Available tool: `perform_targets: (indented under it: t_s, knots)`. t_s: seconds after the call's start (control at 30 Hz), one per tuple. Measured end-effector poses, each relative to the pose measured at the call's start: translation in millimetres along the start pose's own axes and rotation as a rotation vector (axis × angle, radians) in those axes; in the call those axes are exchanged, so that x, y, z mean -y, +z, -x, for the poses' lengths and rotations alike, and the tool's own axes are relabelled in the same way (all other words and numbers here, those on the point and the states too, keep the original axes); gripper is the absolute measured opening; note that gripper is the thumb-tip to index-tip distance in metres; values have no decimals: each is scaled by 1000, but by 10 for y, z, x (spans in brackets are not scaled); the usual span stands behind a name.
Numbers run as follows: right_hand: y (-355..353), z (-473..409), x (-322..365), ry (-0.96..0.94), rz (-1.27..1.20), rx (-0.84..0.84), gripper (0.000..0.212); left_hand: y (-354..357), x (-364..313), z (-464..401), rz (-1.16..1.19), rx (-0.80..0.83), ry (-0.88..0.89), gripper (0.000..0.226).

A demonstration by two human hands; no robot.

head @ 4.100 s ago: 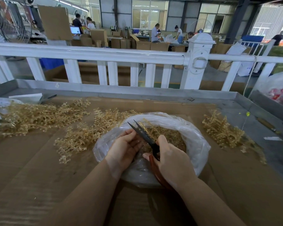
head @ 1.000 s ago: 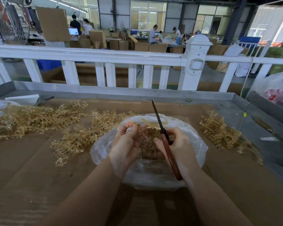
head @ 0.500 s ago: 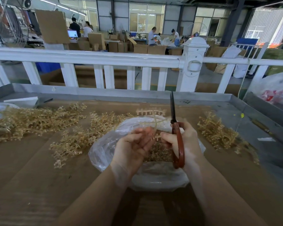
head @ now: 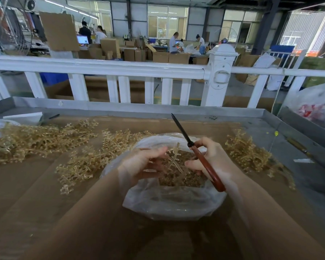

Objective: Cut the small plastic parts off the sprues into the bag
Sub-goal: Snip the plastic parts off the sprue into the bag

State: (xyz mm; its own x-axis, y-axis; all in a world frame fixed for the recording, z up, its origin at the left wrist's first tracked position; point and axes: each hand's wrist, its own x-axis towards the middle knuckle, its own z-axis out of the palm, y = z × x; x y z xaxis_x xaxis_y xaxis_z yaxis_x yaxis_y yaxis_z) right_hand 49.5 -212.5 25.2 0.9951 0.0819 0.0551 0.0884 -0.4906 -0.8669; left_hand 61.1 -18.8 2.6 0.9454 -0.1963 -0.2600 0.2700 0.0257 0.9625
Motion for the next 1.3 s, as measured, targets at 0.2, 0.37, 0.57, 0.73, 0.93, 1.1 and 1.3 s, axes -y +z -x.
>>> perform_targets:
  t_s: [0.2,0.37,0.57,0.73,0.93,1.1,1.3]
  knots:
    - [15,9,0,12,-14,-24,40,-77,-77,1,-504,-46,113,32]
    - [42,22,3,21,-131,-57,37,-152,-118,-84,-1075,-90,167,50]
    - [11,16,-49,37,-268,-77,34,-245,-211,-40,-1058,60,148,48]
    - [-7,-13,-94,20,-382,-67,30,-278,-177,2,-700,105,125,46]
    - [32,-45,-138,39,-417,-57,30,-143,-16,-2,122,215,-68,39]
    - [109,-40,-112,47,-470,-93,29,52,99,-25,247,221,-116,39]
    - [174,15,-78,62,-450,-115,36,204,238,-107,200,43,-42,17]
